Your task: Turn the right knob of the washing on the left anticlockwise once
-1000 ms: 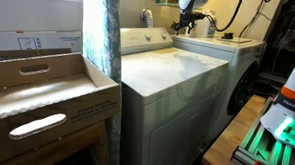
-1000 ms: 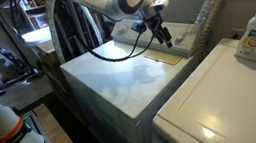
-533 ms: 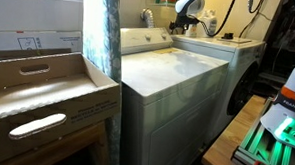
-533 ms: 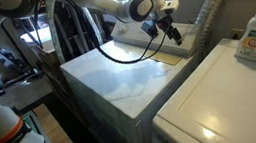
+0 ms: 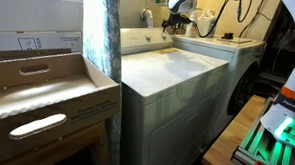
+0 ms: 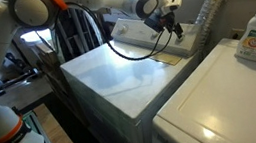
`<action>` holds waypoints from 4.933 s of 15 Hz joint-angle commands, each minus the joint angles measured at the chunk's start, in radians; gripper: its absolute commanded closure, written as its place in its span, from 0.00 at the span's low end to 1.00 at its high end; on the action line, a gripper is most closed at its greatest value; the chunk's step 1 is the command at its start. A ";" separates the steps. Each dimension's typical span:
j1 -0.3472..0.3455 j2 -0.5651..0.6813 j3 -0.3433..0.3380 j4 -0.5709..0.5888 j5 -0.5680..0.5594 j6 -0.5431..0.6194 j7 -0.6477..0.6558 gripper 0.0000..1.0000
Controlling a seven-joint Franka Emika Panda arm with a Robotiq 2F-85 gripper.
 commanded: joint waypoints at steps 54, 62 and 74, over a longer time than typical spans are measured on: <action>-0.091 0.175 0.135 0.162 -0.140 0.128 -0.875 0.83; -0.084 0.178 0.135 0.154 -0.157 0.177 -1.025 0.83; -0.080 0.172 0.139 0.127 -0.173 0.226 -1.192 0.83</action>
